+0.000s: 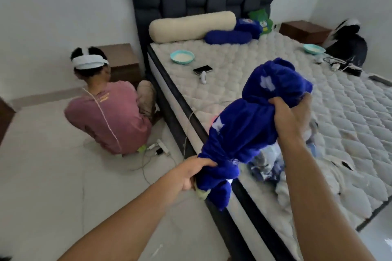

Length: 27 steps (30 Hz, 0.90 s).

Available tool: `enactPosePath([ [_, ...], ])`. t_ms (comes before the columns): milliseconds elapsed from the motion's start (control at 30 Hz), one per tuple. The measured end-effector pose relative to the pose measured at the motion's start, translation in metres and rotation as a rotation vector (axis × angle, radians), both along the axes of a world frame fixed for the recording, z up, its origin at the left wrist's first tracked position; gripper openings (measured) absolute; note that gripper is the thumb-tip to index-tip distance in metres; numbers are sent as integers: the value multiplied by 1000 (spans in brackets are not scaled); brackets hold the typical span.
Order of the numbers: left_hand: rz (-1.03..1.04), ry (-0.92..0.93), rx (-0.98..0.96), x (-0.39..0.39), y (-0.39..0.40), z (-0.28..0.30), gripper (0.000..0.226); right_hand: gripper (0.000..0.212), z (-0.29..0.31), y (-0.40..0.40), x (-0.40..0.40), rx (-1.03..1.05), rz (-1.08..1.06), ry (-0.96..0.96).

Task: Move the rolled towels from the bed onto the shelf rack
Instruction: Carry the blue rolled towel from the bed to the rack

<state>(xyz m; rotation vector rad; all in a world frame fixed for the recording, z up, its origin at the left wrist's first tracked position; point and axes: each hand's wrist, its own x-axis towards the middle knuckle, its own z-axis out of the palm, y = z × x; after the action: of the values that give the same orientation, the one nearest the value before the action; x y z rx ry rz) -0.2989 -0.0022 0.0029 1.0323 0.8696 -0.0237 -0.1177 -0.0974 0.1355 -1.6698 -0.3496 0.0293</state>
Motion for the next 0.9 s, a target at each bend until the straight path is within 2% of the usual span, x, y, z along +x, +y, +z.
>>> enactPosePath([
  [167, 328, -26, 120, -136, 50, 23, 36, 44, 22, 92, -123, 105, 316, -51],
  [400, 790, -124, 276, -332, 92, 37, 22, 42, 42, 210, -327, 214, 885, -220],
  [500, 988, -150, 342, -407, 98, 38, 23, 43, 47, 251, -418, 235, 1165, -259],
  [600, 1210, -146, 397, -474, 109, 39, 34, 41, 52, 290, -503, 277, 1413, -300],
  [767, 1608, -52, 451, -564, 148, 31, 69, 40, 65, 347, -621, 383, 1717, -436],
  [900, 1852, 0, 455, -607, 178, 33, 65, 40, 71, 385, -699, 491, 1905, -569],
])
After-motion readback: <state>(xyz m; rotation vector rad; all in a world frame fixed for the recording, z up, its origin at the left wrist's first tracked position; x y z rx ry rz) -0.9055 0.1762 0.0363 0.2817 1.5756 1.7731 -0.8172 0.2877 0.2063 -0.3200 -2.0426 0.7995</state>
